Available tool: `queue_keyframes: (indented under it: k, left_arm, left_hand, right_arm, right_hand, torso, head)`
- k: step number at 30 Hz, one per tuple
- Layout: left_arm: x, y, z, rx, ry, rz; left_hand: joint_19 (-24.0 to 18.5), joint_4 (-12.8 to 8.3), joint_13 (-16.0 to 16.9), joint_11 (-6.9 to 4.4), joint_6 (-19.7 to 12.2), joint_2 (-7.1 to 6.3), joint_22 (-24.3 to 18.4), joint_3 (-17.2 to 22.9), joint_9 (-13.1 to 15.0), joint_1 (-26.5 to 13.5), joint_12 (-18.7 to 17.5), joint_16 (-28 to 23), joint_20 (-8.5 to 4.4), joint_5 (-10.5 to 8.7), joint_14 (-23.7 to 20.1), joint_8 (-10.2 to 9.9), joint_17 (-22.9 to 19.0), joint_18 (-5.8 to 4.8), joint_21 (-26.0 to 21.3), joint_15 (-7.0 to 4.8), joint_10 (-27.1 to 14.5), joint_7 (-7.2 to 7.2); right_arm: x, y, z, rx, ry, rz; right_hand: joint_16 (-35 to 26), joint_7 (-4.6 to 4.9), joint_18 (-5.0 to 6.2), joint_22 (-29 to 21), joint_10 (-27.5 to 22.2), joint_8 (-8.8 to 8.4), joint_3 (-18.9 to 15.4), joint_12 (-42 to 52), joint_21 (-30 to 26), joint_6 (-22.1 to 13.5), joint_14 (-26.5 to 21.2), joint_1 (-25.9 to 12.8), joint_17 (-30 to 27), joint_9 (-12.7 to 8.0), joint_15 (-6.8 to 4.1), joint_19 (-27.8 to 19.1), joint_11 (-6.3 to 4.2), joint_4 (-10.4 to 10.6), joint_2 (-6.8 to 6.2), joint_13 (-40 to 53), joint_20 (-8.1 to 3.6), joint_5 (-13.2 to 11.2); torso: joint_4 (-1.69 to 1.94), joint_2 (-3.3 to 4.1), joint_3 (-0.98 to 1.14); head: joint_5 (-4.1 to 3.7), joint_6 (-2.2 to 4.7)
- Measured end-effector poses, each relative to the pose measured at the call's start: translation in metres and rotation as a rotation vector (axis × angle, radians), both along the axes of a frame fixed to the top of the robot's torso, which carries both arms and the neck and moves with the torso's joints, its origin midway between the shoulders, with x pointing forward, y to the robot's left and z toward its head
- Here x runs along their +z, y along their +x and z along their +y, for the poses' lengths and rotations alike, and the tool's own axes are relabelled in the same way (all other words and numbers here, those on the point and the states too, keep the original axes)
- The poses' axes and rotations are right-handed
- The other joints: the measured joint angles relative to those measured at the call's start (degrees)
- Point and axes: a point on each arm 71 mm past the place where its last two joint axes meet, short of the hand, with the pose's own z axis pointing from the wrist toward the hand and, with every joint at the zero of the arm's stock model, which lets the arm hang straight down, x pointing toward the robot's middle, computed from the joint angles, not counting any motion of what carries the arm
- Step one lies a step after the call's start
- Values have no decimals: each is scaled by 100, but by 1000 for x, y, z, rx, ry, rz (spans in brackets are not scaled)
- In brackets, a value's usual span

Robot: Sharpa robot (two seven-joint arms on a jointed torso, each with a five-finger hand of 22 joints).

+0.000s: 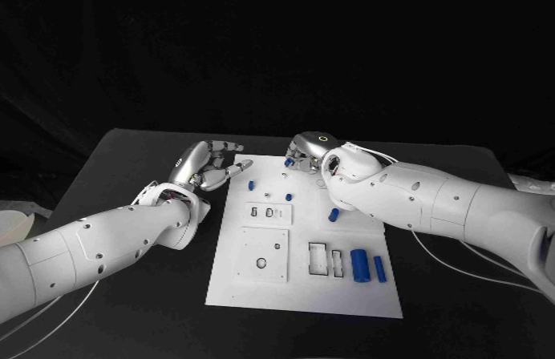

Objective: Assemble the parts on the task board

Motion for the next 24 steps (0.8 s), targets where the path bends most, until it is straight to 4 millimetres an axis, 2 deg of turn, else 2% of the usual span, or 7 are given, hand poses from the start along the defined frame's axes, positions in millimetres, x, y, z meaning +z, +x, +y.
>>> queue_keyframes:
  k: [10,12,15,17,21,24]
  left_arm:
    - [0,0,0,1,0,1]
    - [0,0,0,1,0,1]
    - [0,0,0,1,0,1]
    - [0,0,0,1,0,1]
    - [0,0,-1,0,-1,1]
    - [0,0,-1,1,-1,2]
  left_hand:
    - [0,0,0,0,0,0,0,0,0,0,0,0,0,0,0,0,0,0,0,0,0,0]
    - [0,0,0,0,0,1,0,0,0,2,0,0,0,0,0,0,-1,0,0,0,0,0]
    - [0,0,0,0,0,23,0,0,0,23,0,0,0,0,0,0,-1,0,0,0,0,0]
    - [0,0,0,0,0,23,0,0,0,23,0,0,0,0,0,0,-1,0,0,0,0,0]
    - [0,0,0,0,0,23,0,0,0,23,0,0,0,0,0,0,4,0,0,0,0,0]
    - [0,0,0,0,0,23,0,0,0,23,0,0,0,0,0,0,4,0,0,0,0,0]
  right_arm:
    - [0,1,0,0,-5,3]
    - [-1,1,0,0,-7,6]
    - [-1,1,0,-4,-11,11]
    - [-2,1,0,-8,-15,17]
    - [-3,0,0,-13,-22,29]
    - [-3,-1,0,-16,-25,33]
  right_hand:
    - [0,-11,0,-1,-82,4,39,0,0,-54,0,-8,0,10,0,0,3,39,-53,0,0,0]
    - [0,-14,0,-1,-176,17,63,-23,0,-158,0,-14,0,1,0,0,1,64,-105,-2,0,9]
    - [0,-21,0,-1,-434,19,79,-23,0,-553,0,-39,0,-49,0,0,9,79,-242,-9,0,40]
    - [0,-119,0,-1,-680,4,72,-23,0,-1007,0,-87,0,-66,0,0,45,86,-356,-9,0,10]
    - [0,-285,0,-2,-1083,4,35,-23,0,-1727,0,-142,4,-66,0,0,111,86,-412,-9,0,6]
    - [0,-319,0,-2,-1196,4,29,-23,0,-1961,0,-142,4,-66,0,0,138,79,-412,-2,0,6]
  torso:
    - [2,-4,1]
    - [2,-4,1]
    - [2,-5,1]
    - [2,-5,1]
    - [0,-5,1]
    - [-2,-6,1]
  head:
    - [0,-9]
    - [-2,-9]
    - [-3,-5]
    - [-3,-4]
    - [4,-2]
    - [5,1]
